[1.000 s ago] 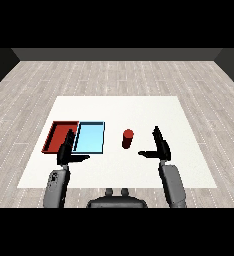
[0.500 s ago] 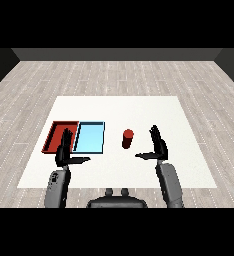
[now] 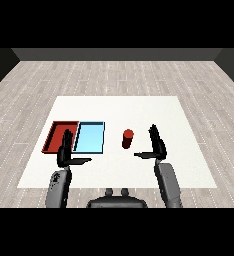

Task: Pick the red can and put it in the red box

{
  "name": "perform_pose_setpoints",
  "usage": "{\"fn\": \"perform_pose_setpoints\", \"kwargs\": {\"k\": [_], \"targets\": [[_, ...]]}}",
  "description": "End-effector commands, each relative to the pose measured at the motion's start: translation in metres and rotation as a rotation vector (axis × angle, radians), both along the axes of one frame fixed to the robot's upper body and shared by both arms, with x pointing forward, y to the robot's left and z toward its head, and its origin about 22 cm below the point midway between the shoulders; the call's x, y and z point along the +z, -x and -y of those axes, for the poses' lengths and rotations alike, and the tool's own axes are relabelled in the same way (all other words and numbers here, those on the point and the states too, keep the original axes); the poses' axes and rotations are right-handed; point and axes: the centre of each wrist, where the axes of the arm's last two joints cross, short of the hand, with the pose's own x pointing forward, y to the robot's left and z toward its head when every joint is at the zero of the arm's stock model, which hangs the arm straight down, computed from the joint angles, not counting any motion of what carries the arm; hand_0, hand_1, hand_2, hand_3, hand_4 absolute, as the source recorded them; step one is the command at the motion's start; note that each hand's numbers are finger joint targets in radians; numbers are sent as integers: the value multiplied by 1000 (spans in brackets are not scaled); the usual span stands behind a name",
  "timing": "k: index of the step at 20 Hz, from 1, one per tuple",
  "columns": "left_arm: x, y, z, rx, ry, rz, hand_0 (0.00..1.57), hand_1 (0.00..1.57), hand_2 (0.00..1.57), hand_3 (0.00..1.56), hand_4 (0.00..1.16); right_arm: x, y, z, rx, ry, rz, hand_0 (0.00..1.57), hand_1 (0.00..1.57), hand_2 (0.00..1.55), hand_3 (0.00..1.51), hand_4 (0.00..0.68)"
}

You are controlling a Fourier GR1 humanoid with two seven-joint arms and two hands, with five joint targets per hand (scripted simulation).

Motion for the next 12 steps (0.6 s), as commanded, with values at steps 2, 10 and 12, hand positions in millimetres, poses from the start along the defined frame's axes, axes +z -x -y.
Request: {"fn": "perform_pose_setpoints", "kwargs": {"k": [2, 10, 12], "targets": [[10, 2, 4, -11, 0, -7, 0, 0, 0, 0, 0, -18, -2, 12, -2, -23, -14, 0, 0, 0, 0, 0], [22, -8, -3, 0, 11, 5, 0, 0, 0, 0, 0, -12, -46, 2, 15, -49, -24, 0, 0, 0, 0, 0], [12, 3, 5, 4, 6, 8, 0, 0, 0, 0, 0, -16, -31, -8, 44, -61, -45, 0, 0, 0, 0, 0]]}}
